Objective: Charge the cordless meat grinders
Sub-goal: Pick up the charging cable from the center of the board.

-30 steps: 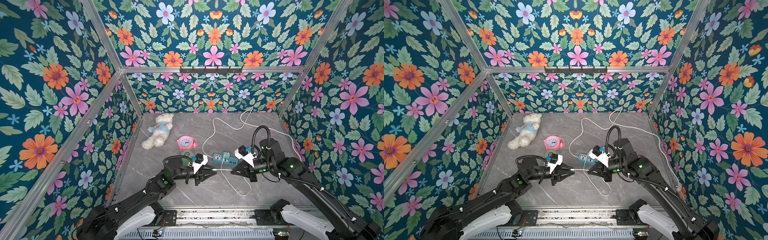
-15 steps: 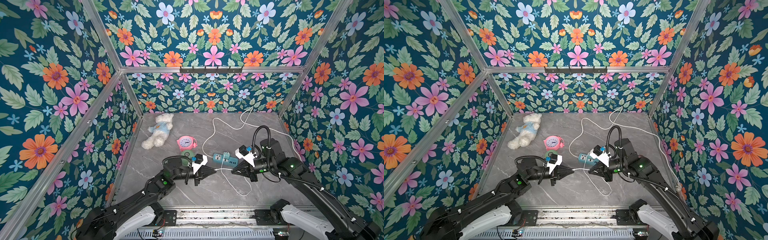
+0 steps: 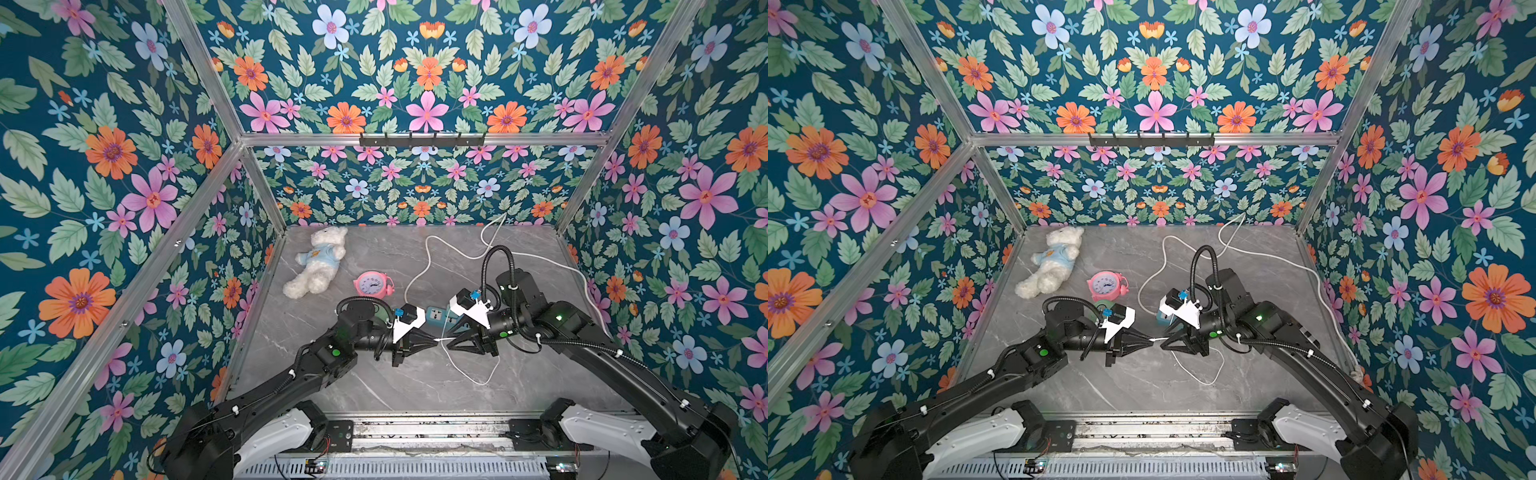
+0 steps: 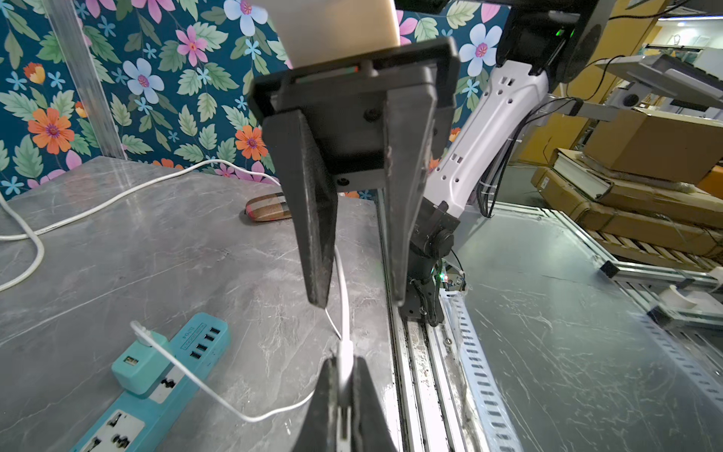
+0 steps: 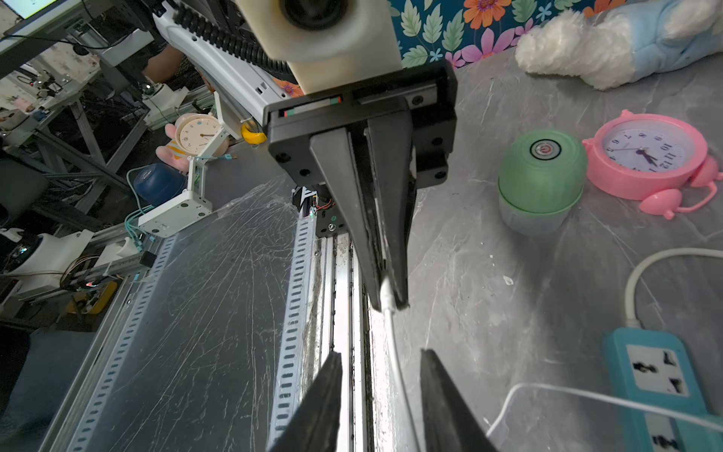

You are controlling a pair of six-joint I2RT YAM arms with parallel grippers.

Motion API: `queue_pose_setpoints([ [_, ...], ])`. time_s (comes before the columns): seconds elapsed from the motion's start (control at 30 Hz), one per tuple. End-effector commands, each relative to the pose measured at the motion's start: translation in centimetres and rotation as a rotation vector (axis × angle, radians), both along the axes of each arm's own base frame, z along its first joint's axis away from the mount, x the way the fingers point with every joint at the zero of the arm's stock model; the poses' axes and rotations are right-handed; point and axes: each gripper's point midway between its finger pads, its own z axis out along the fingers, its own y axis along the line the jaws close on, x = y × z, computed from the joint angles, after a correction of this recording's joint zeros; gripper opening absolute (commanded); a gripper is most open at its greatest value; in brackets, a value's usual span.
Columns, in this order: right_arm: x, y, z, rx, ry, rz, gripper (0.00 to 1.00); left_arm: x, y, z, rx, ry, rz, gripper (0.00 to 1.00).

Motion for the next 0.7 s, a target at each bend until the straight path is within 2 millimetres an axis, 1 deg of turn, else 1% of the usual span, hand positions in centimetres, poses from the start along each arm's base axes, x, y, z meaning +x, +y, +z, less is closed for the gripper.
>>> queue_pose_setpoints([
  [0.0,-0.13,0.57,0.76,0.043,-0.035,0.048,0.22,-0.53,-0.13,0.21,-0.004,-0.015,-0.043,0.00],
  [0.1,-0.11,0.71,0.58,0.049,-0.030,0.054,0.10,-0.42,-0.30,0.26,-0.006,-0.009,-0.046,0.00],
  [0.13,-0.13,0.73,0.51,0.049,-0.026,0.055,0.08,-0.39,-0.35,0.31,-0.008,-0.007,-0.046,0.00],
  [0.2,-0.10,0.72,0.29,0.045,-0.022,0.053,0.07,-0.37,-0.40,0.47,-0.016,-0.001,-0.045,0.00],
  [0.27,-0.03,0.71,0.10,0.043,-0.020,0.047,0.10,-0.35,-0.41,0.63,-0.023,0.006,-0.044,0.00],
  [0.33,-0.03,0.76,0.09,0.048,-0.016,0.045,0.11,-0.37,-0.42,0.65,-0.024,0.011,-0.044,0.00],
  [0.37,-0.06,0.78,0.05,0.049,-0.012,0.047,0.08,-0.33,-0.41,0.71,-0.025,0.012,-0.042,0.00],
  [0.4,-0.11,0.78,0.06,0.050,-0.010,0.050,0.03,-0.36,-0.41,0.71,-0.025,0.014,-0.042,0.00],
  [0.43,-0.13,0.78,0.10,0.051,-0.008,0.051,0.00,-0.33,-0.42,0.76,-0.026,0.015,-0.040,0.00],
  [0.5,-0.23,0.72,0.30,0.053,-0.009,0.049,0.00,-0.24,-0.35,0.76,-0.025,0.023,-0.030,0.00],
  [0.53,-0.24,0.68,0.37,0.055,-0.010,0.044,0.00,-0.13,-0.27,0.71,-0.024,0.028,-0.019,0.03],
  [0.6,-0.28,0.50,0.40,0.055,-0.016,0.034,0.00,-0.07,-0.05,0.63,-0.026,0.034,-0.001,0.14],
  [0.67,-0.41,0.39,0.28,0.053,-0.010,0.028,0.00,-0.07,0.12,0.63,-0.032,0.040,0.011,0.21],
])
